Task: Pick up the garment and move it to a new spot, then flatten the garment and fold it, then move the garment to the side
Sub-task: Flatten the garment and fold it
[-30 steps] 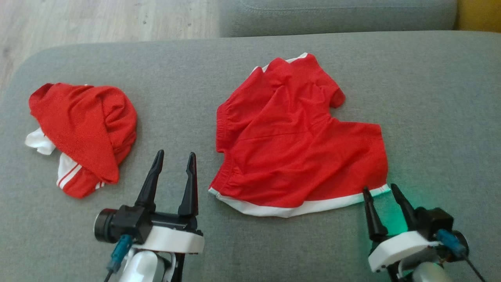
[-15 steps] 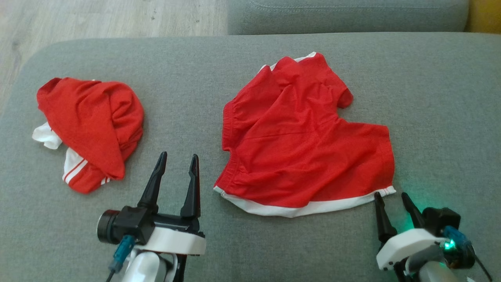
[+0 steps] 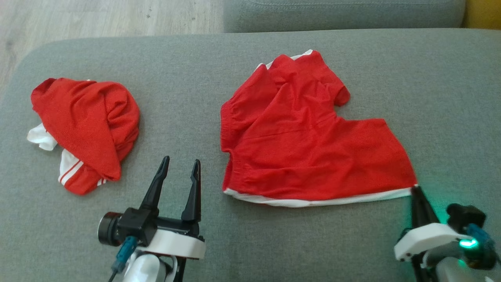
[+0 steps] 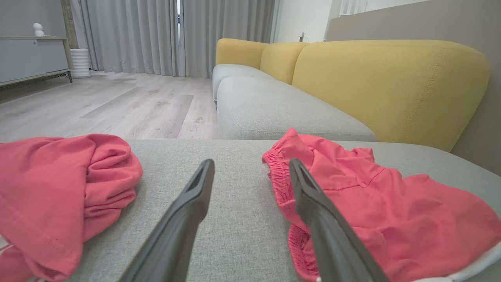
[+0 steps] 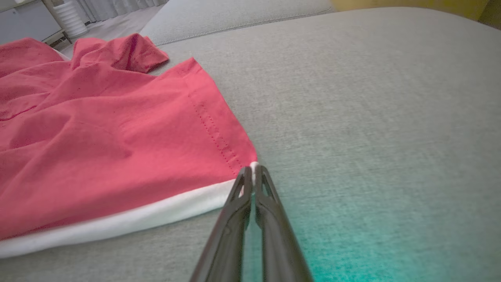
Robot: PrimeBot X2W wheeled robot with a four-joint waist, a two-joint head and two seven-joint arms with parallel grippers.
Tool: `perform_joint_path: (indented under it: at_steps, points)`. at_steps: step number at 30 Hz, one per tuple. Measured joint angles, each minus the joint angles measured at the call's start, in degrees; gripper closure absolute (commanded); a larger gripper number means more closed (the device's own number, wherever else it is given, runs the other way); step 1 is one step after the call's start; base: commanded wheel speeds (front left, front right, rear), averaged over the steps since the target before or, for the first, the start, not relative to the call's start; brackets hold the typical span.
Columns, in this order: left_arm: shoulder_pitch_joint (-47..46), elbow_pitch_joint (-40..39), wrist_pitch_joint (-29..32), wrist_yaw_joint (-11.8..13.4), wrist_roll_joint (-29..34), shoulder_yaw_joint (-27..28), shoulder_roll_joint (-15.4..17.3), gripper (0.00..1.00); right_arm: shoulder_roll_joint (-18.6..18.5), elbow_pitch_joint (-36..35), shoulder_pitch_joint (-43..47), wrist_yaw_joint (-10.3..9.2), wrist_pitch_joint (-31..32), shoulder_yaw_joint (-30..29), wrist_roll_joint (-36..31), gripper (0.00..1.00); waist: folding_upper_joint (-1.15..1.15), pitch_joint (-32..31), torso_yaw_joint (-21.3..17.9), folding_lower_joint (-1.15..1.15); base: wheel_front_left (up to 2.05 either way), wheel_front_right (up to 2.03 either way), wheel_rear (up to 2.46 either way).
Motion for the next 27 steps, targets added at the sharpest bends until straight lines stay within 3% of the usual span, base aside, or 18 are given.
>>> perform_joint_path:
  at_steps: [5,10,16,27]
  points:
    - [0.0,0.5,0.0,-2.5,0.2,-0.5,0.0,0.00,0.0,0.1,0.0,0.00,-0.4,-3.3,-1.8,1.00,0.00,0.0,-0.1,0.00,0.00,0.00,0.00]
    - [0.1,3.9,0.0,-5.3,1.0,-5.0,0.3,0.00,0.0,0.3,-0.6,0.00,-0.5,-3.5,-2.1,1.00,0.00,0.1,-0.4,0.00,0.00,0.00,0.00]
    - [-0.2,8.0,0.0,-6.0,1.2,-10.5,2.0,0.00,0.0,0.4,-1.2,0.00,-0.5,-3.1,-2.0,1.00,0.00,0.3,-1.0,0.00,0.00,0.00,0.00]
    - [-5.0,13.8,0.0,-6.4,-1.3,-15.2,2.3,0.00,0.0,0.5,-2.5,0.00,-0.7,-0.9,-1.5,1.00,0.00,1.3,-2.8,0.00,0.00,0.00,0.00]
